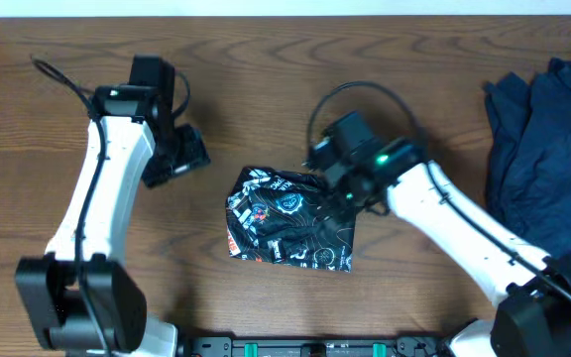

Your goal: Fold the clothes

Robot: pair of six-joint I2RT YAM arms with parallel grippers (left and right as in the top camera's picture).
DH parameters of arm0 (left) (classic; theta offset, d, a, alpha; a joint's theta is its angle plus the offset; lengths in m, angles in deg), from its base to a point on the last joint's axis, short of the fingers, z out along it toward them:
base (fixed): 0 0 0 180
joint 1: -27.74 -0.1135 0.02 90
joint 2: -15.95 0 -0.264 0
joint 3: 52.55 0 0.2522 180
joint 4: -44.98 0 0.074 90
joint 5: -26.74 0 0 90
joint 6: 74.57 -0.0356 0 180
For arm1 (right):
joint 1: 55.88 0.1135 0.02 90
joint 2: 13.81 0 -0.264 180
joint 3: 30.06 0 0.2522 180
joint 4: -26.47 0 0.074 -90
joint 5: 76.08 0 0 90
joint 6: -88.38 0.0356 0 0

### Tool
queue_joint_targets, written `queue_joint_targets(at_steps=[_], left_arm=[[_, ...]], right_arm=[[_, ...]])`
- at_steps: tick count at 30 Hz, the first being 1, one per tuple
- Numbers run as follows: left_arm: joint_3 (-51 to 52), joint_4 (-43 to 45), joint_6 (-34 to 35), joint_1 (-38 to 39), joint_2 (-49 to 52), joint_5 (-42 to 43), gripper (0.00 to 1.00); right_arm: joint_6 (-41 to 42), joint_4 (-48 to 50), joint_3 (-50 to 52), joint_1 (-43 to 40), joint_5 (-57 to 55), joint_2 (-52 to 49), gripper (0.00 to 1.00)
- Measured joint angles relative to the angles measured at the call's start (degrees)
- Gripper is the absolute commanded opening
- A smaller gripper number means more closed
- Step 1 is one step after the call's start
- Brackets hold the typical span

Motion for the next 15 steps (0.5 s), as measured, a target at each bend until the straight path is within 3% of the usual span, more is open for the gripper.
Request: queue_joint_targets(at_steps=[3, 6, 13, 15], left_arm=[[5.62, 2.25, -0.66, -0.20, 1.46, 3.56, 0.69], [10.71, 3.69, -1.09, 0.26, 1.62, 5.55, 0.69], [20.72, 10.12, -2.56, 0.52, 1.60, 9.70, 0.69], [22.75, 11.69, -2.86, 0.66, 1.60, 11.10, 0.69]], right_arm=[[-0.44, 1.33, 0.00, 2.93, -1.31, -1.81, 0.76], [-0.90, 3.06, 0.00, 4.46, -2.01, -5.03, 0.67], [-0.50, 8.07, 0.00, 5.31, -3.78, -11.08, 0.09], [0.44, 8.52, 0.00, 5.31, -5.29, -11.30, 0.01]])
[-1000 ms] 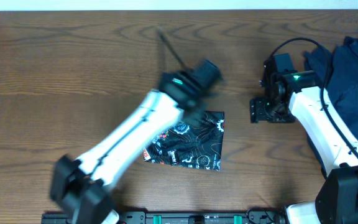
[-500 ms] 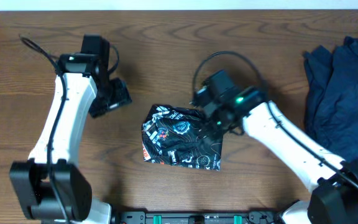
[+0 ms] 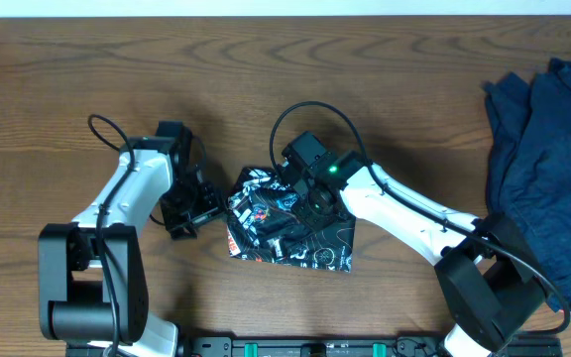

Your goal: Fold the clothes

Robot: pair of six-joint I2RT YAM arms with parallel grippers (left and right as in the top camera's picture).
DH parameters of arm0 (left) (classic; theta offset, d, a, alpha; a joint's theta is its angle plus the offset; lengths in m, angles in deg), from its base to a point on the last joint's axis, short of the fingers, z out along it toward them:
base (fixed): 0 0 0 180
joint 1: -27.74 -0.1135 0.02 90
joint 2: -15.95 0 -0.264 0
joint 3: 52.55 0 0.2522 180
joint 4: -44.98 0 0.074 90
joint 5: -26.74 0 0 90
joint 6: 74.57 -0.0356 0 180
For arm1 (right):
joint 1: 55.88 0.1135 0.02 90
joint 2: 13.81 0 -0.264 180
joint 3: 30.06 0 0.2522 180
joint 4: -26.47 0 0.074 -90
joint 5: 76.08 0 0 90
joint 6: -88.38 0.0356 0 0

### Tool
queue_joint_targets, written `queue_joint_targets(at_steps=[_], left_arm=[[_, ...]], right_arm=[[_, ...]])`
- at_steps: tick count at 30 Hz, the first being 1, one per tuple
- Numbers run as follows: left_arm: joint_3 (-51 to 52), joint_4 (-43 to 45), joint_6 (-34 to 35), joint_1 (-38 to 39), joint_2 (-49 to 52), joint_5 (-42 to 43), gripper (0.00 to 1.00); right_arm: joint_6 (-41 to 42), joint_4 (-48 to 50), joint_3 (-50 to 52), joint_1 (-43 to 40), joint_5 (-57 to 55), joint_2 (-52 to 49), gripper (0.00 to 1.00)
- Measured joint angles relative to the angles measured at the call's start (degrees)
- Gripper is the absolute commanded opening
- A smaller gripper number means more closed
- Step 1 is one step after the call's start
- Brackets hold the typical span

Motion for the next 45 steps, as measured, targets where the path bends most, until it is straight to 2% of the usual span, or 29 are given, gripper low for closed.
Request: queue_joint_targets(at_steps=[11, 19, 21, 23, 25, 27, 30, 35, 40, 45], left_arm=[[5.64, 10.51, -1.03, 5.49, 0.00, 1.90, 0.69], [5.97, 15.17, -0.09, 9.46, -1.03, -4.28, 0.70], [5.97, 15.43, 0.11, 9.46, -1.05, -5.07, 0.70], [5.97, 15.54, 0.17, 9.46, -1.05, -5.64, 0.70], [5.97, 15.56, 0.28, 9.46, -1.05, -6.05, 0.70], [5.97, 15.56, 0.31, 9.49, -1.05, -6.19, 0.70], [5.97, 15.58, 0.31, 9.51, -1.05, -6.21, 0.70], [5.97, 15.58, 0.31, 9.57, -1.05, -6.36, 0.70], [5.97, 15.56, 0.31, 9.57, -1.05, -6.36, 0.70], [5.97, 15.56, 0.31, 9.57, -1.05, -6.38, 0.70]], right_arm=[[7.02, 0.46, 0.00, -0.61, -5.62, 0.00, 0.01], [14.62, -1.81, 0.00, -5.27, -13.99, 2.56, 0.02], [16.06, -1.75, 0.00, -7.54, -16.13, 2.95, 0.09], [17.62, -1.49, 0.00, -9.79, -17.92, 2.97, 0.27], [18.43, -0.57, -0.02, -11.85, -18.84, 2.97, 0.31], [18.67, -0.24, -0.02, -13.44, -18.97, 2.99, 0.31], [18.43, -2.27, 0.00, -14.47, -15.15, 3.43, 0.31], [17.99, -6.05, 0.00, -13.29, -2.47, 8.96, 0.36], [16.15, -9.62, -0.44, -7.43, 5.20, 15.23, 0.40], [15.19, -10.58, -0.09, -0.09, 6.36, 14.14, 0.40]])
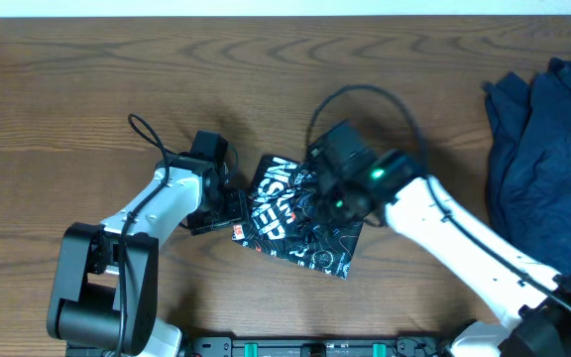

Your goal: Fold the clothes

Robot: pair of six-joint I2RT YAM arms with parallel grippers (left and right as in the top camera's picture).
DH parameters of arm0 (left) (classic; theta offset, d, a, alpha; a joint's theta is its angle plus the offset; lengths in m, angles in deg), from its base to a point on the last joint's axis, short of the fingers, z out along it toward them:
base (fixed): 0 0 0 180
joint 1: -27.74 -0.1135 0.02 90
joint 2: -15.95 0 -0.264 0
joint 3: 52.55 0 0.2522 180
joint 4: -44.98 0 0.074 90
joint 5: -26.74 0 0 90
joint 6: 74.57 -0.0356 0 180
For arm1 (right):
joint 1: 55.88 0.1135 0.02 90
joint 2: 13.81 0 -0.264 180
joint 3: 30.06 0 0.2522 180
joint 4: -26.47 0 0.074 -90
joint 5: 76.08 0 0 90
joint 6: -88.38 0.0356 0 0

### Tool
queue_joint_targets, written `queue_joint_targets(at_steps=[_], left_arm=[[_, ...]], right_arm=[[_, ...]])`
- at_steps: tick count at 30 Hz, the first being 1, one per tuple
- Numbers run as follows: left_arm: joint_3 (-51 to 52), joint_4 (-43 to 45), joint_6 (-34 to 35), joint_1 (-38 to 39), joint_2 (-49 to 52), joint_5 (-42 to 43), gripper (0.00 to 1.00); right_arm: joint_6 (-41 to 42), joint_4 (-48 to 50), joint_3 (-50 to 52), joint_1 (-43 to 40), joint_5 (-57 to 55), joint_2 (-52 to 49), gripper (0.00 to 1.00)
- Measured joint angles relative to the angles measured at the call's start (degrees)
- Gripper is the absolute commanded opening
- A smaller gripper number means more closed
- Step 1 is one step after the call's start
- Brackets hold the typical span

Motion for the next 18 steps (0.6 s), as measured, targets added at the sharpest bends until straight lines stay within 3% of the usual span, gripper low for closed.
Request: queue_joint_targets(at_steps=[7, 18], left_arm=[[0.00, -0.07, 0.00, 0.00, 0.00, 0.00, 0.70], [0.00, -0.07, 0.00, 0.00, 0.00, 0.00, 0.70]], right_arm=[[2.99, 2.99, 2.75, 6.78, -4.11, -5.51, 0.42], [10.93, 9.38, 3.26, 8.28, -11.58, -11.98, 0.43]])
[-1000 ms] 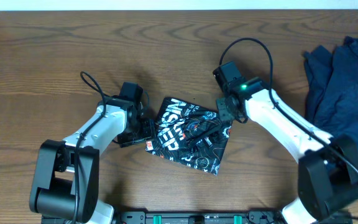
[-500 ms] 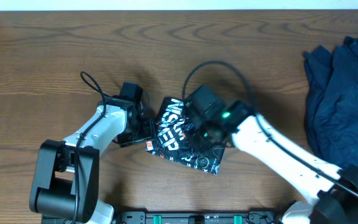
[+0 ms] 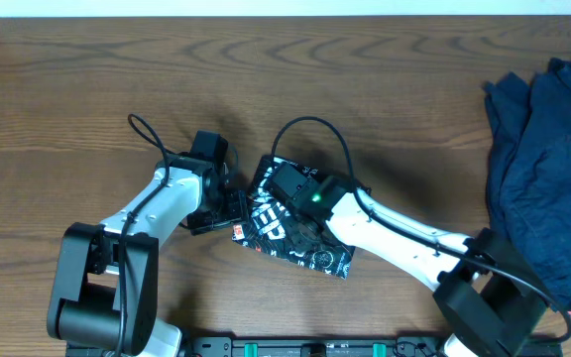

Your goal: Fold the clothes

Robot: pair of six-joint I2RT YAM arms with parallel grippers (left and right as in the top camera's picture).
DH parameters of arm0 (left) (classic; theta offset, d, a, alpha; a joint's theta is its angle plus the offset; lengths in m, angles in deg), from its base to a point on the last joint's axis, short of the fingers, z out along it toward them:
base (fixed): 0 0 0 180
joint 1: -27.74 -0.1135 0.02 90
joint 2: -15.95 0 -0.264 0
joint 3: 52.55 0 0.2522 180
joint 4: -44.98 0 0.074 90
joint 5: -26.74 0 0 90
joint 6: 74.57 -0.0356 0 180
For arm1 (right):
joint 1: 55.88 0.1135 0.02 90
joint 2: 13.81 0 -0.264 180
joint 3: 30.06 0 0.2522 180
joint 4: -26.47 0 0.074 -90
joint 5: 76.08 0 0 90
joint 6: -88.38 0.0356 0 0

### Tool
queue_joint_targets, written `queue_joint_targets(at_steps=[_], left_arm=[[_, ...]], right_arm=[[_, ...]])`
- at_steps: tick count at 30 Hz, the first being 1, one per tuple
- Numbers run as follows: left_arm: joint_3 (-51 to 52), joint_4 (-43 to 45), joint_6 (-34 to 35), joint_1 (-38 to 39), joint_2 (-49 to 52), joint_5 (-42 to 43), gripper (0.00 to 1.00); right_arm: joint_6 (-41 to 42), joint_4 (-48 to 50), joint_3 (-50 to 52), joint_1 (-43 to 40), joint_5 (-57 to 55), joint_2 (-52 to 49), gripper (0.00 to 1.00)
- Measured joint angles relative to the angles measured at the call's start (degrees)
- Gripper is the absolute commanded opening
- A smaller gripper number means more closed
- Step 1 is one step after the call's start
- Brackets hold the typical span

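Observation:
A black garment with white print (image 3: 317, 254) lies folded into a small packet in the middle of the table, with white lettering on its left part. My left gripper (image 3: 232, 209) sits at the packet's left edge, its fingertips touching the cloth or very close to it. My right gripper (image 3: 287, 203) is down over the packet's upper left part. The wrist hides its fingers. The overhead view does not show how either pair of jaws stands.
A heap of dark blue clothes (image 3: 548, 149) lies at the right edge of the table. Bare brown wood (image 3: 87, 99) spreads out to the left and along the back. Both arms' cables loop above the packet.
My right gripper has moved left and a little toward the front, from the packet's upper right to its upper left. The left arm and the packet have stayed where they were.
First my left gripper hung well left of the crumpled packet, with the right at its upper right corner. Then the left reached its left edge and the right was over its top. Later the packet lay turned, lettering up, and the right gripper now covers its left part.

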Motion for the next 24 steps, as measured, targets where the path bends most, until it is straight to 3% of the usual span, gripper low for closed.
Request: queue_joint_targets(at_steps=[6, 8, 10, 11, 18, 24], left_arm=[[0.00, -0.04, 0.00, 0.00, 0.00, 0.00, 0.70], [0.00, -0.04, 0.00, 0.00, 0.00, 0.00, 0.70], [0.00, -0.04, 0.00, 0.00, 0.00, 0.00, 0.70], [0.00, -0.04, 0.00, 0.00, 0.00, 0.00, 0.70], [0.00, -0.39, 0.00, 0.00, 0.00, -0.52, 0.70], [0.00, -0.50, 0.00, 0.00, 0.00, -1.11, 0.69]], right_arm=[[1.73, 1.29, 0.02, 0.22, -1.40, -1.29, 0.38], [2.27, 0.83, 0.02, 0.22, -1.51, -1.75, 0.25], [3.26, -0.02, 0.07, 0.22, -1.77, -1.99, 0.03], [3.87, -0.83, 0.11, 0.22, -1.86, -1.99, 0.01], [6.43, -12.74, 0.09, -0.72, 2.80, -1.51, 0.01], [6.78, -24.24, 0.04, -7.39, 5.86, 3.50, 0.03]])
